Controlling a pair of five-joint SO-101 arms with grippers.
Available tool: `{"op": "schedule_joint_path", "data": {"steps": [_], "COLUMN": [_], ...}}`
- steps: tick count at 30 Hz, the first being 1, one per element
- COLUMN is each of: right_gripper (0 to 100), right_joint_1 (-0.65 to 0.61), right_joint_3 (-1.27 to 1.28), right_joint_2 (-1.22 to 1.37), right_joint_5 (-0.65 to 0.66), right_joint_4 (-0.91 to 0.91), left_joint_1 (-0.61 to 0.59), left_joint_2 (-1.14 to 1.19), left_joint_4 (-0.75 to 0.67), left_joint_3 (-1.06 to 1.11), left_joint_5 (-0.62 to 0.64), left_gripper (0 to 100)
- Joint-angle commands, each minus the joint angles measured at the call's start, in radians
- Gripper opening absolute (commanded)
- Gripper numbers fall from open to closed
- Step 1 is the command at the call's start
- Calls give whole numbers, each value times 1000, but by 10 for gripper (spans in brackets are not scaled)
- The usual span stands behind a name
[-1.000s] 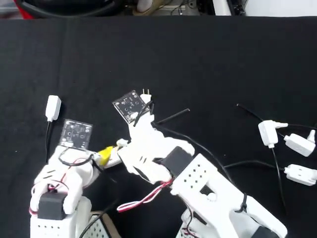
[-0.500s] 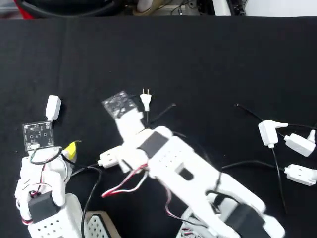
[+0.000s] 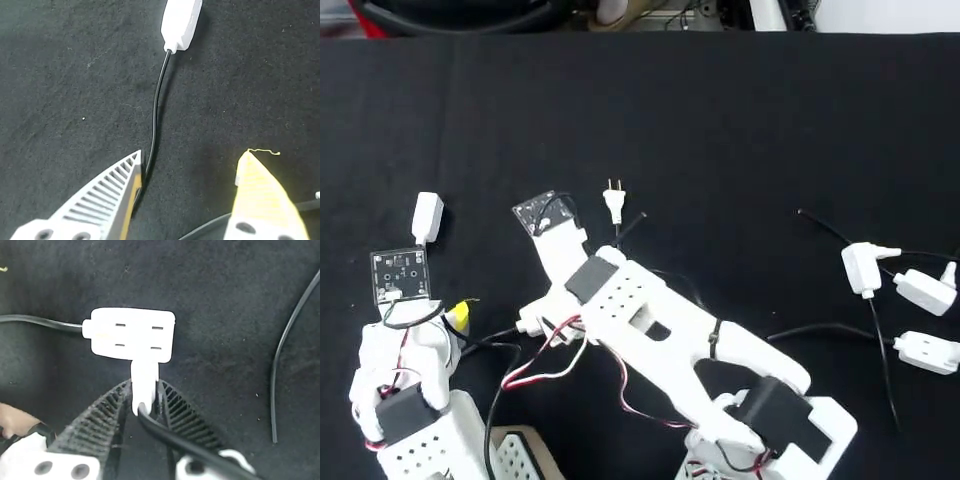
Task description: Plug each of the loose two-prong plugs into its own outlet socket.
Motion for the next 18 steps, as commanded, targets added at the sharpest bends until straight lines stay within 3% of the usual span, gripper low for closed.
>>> {"op": "schedule_joint_path", "data": {"steps": [1,18], "right_gripper": [11,11], "right_joint_1": [64,86], "right_joint_3": [-101,-170], "right_joint_2": [2,1], "right_joint_5": [-20,-17], "right_joint_4": [-8,21], "left_joint_1": [-8,-4], "left_joint_2": [-2,-2], "left_joint_4": [-11,-12], "left_joint_3": [-5,2], "left_joint_5": [-8,-9], "left_gripper": [299,299]}}
